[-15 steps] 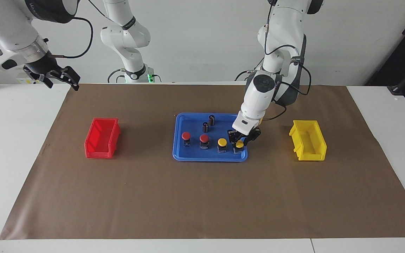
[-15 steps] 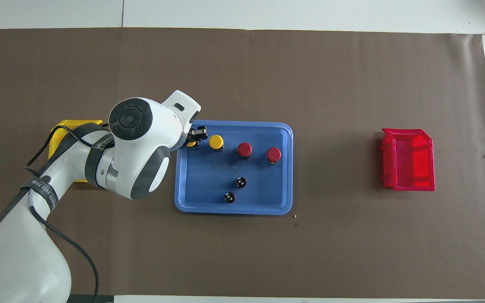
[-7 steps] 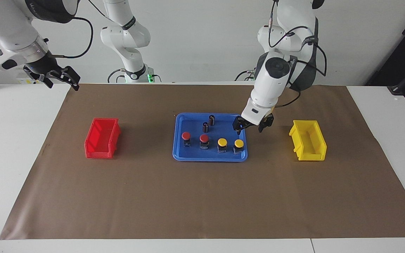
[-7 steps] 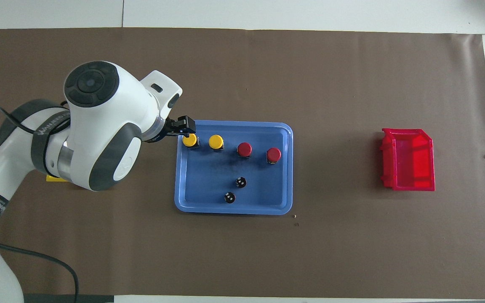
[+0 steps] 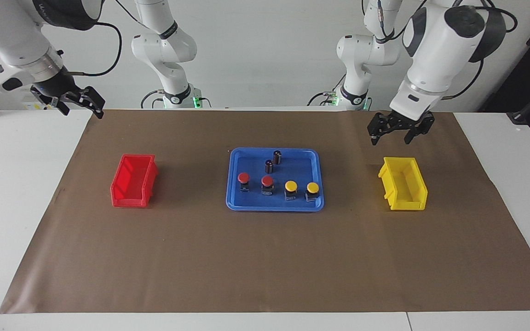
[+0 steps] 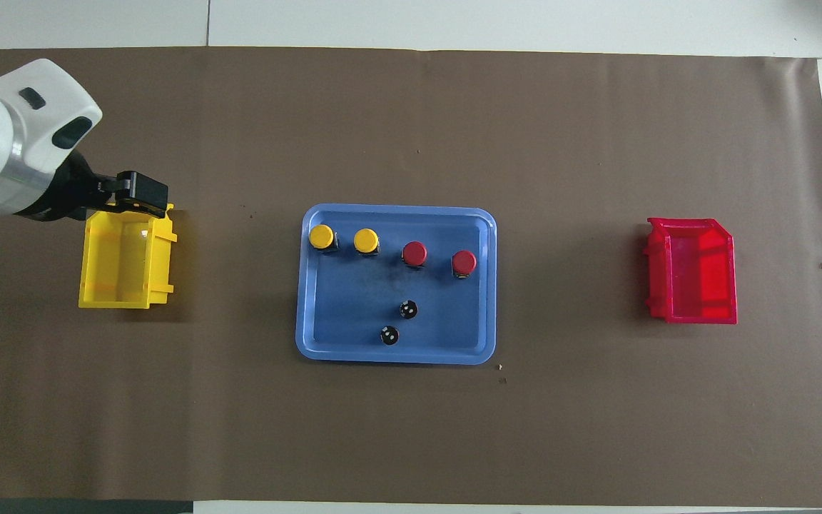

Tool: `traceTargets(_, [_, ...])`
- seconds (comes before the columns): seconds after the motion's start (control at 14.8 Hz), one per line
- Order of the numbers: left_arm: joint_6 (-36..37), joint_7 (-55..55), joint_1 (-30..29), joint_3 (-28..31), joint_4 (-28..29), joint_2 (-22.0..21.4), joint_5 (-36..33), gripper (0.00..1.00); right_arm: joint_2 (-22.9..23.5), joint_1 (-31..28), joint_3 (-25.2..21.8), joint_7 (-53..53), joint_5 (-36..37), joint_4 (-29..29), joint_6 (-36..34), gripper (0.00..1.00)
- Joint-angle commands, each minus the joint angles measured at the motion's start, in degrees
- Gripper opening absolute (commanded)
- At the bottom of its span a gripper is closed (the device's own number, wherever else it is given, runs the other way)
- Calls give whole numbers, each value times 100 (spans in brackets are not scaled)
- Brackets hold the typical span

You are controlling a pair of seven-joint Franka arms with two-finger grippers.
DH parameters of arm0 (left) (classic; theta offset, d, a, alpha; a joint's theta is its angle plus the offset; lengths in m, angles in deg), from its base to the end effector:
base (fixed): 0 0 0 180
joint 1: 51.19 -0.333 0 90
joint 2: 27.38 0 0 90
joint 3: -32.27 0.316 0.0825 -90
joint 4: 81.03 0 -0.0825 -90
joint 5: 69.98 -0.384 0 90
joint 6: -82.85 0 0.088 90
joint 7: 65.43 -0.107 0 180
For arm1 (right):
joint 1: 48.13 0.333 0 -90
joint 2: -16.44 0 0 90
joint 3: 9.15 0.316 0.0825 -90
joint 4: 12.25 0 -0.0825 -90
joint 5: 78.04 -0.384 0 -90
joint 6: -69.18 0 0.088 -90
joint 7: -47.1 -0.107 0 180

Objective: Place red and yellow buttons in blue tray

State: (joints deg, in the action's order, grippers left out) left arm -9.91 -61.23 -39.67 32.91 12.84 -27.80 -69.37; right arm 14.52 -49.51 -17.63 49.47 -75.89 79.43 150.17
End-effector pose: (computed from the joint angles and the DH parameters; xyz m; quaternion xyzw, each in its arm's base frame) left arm 0.5450 -0.1058 0.6008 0.9983 -0.0580 -0.0067 0.0045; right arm 0.5175 -0.0959 0.6164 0.9947 -0.0664 -0.0779 0.0080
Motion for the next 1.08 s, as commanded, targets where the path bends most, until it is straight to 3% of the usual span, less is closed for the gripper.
traceTargets(0.0, [328,-744,-579,-20,-89,-125,8,100,-115,-29,13,10,-92,122,5,100])
traceTargets(0.14, [337,-885,-826,-20,-211,-107,446,100,-124,-29,13,10,-92,122,13,100])
traceTargets(0.61, [487,-1334,-844,-47,-379,-98,422,100,-115,-29,13,10,-92,122,13,100])
traceTargets(0.81, [390,-1308,-774,-108,-344,-125,-157,100,-124,-29,13,10,-92,131,5,100])
traceTargets(1.02, [399,-1290,-783,-108,-352,-125,-158,100,-115,-29,13,10,-92,122,5,100])
